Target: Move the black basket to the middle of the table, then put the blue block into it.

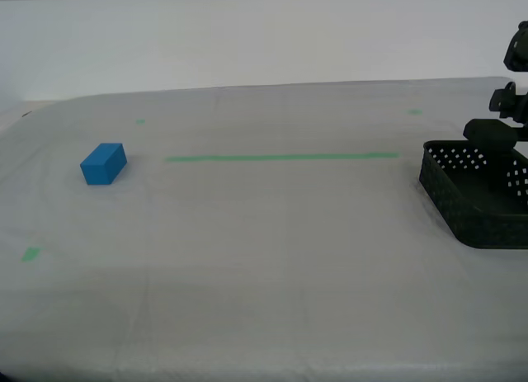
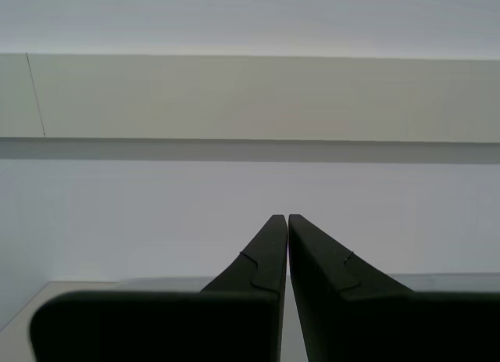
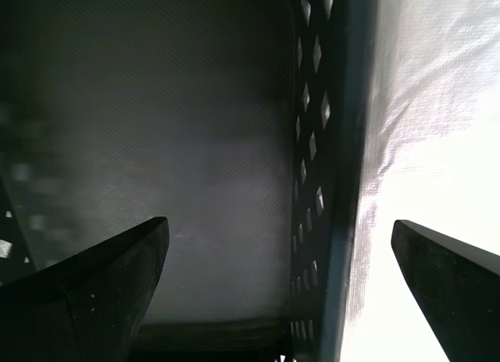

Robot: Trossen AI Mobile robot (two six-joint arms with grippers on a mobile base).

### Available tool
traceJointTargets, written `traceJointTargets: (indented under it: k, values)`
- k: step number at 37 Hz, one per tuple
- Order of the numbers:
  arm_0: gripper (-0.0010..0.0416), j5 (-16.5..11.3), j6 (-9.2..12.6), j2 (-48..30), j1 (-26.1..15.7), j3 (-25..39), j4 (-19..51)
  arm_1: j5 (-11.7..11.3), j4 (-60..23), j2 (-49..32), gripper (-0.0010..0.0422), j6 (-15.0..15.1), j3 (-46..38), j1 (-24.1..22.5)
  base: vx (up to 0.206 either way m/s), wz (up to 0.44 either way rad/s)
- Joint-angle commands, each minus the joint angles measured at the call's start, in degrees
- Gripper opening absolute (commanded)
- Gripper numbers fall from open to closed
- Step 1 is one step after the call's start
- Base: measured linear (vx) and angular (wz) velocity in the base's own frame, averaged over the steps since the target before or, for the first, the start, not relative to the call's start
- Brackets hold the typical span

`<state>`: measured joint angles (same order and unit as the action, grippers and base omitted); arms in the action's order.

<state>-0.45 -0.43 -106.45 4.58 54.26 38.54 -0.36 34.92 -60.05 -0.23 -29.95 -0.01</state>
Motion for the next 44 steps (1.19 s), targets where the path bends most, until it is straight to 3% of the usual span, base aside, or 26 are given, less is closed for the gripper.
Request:
traceJointTargets:
  k: [1, 28, 44]
  values:
    - [0.04, -0.2, 0.0, -1.1, 0.0, 0.1, -0.7, 0.0, 0.3, 0.0, 0.0, 0.1, 0.0, 0.0, 0.0, 0.0]
    - [0.0394, 0.3, 0.5, -2.9, 0.0, 0.5, -4.2, 0.0, 0.3, 0.0, 0.0, 0.1, 0.0, 0.0, 0.0, 0.0]
    - [0.0288, 0.3, 0.8, -2.9, 0.0, 0.4, -4.3, 0.0, 0.3, 0.0, 0.0, 0.1, 0.0, 0.0, 0.0, 0.0]
